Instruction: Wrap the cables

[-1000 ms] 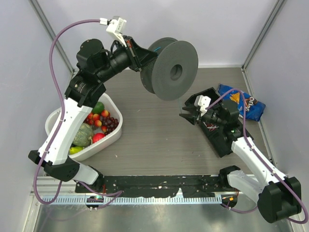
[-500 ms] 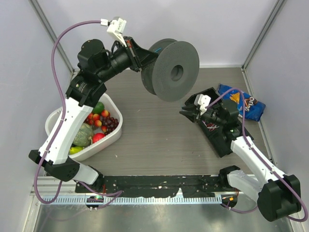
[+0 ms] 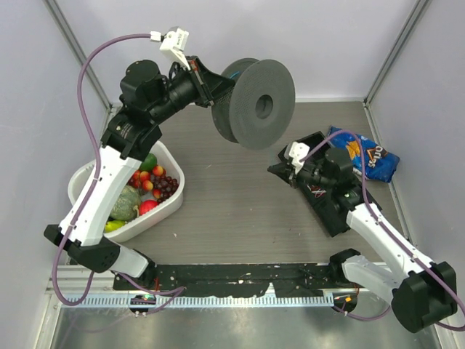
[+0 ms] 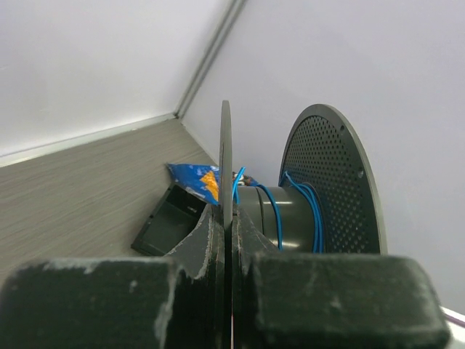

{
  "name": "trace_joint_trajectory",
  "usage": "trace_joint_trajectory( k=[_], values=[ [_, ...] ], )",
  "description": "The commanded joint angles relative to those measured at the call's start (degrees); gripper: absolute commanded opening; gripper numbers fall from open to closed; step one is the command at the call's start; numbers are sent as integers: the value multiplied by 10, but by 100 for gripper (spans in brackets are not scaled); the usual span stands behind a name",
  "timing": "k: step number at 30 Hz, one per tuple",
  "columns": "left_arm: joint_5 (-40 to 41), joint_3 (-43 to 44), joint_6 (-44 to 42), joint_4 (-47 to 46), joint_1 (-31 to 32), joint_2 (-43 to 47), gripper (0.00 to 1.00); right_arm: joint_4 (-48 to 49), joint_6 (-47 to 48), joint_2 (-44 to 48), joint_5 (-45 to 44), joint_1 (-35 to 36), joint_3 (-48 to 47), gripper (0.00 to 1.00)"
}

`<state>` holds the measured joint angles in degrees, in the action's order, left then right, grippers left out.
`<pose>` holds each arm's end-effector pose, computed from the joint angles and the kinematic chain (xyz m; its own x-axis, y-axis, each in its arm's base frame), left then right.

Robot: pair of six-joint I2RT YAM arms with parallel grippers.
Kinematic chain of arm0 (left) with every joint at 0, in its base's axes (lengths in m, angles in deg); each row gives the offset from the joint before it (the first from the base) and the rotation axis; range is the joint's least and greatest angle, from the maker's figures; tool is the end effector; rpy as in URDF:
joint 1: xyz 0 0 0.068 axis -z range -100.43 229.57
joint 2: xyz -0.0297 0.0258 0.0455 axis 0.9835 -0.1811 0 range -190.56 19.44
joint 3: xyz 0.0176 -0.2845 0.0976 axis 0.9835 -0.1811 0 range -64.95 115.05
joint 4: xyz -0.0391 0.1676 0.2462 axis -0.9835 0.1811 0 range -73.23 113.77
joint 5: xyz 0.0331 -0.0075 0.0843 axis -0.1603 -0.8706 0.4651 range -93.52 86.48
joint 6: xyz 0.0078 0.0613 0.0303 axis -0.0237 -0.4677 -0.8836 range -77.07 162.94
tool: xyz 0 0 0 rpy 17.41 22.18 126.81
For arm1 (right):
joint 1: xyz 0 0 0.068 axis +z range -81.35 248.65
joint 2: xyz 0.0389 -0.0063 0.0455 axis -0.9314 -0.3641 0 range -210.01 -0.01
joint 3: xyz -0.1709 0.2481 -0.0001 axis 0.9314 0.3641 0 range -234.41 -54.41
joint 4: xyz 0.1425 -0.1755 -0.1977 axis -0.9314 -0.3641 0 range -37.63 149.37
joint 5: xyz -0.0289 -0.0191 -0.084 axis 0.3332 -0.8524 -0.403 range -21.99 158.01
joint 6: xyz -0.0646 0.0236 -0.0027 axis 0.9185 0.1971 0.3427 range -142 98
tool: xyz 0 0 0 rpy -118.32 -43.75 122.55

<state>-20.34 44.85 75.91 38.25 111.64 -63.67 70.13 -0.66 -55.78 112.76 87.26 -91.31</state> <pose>0.2797 -0.1943 0.5983 -0.3449 -0.3986 -0.8498 0.6732 0.5258 -0.5199 0.2315 0.1193 0.3042 0.1984 -0.2058 -0.9583 -0.8750 0.4034 -0.2678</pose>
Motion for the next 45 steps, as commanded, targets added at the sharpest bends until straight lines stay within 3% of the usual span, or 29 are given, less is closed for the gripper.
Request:
trace_joint_trajectory(
  k=[1,4,9,17,27,36,45],
  values=[
    [99,6,-3,-7,-4,2,0,-173,82,-10,-155,94,-106,1],
    [148,-3,-9,16,-4,-8,0,-293,128,-37,-217,131,-175,1],
    [216,-1,-9,72,-3,-39,0,-365,181,-43,-251,176,-244,0],
    [211,-75,-41,60,15,-36,0,-465,249,-113,-276,207,-382,1],
    [213,-140,-96,34,44,-6,0,-476,206,-203,-280,215,-512,1],
    [213,-241,-228,-64,56,51,0,-527,140,-278,-285,206,-620,1],
    [181,-336,-389,-155,75,102,0,-619,83,-343,-210,165,-735,1]
  ],
)
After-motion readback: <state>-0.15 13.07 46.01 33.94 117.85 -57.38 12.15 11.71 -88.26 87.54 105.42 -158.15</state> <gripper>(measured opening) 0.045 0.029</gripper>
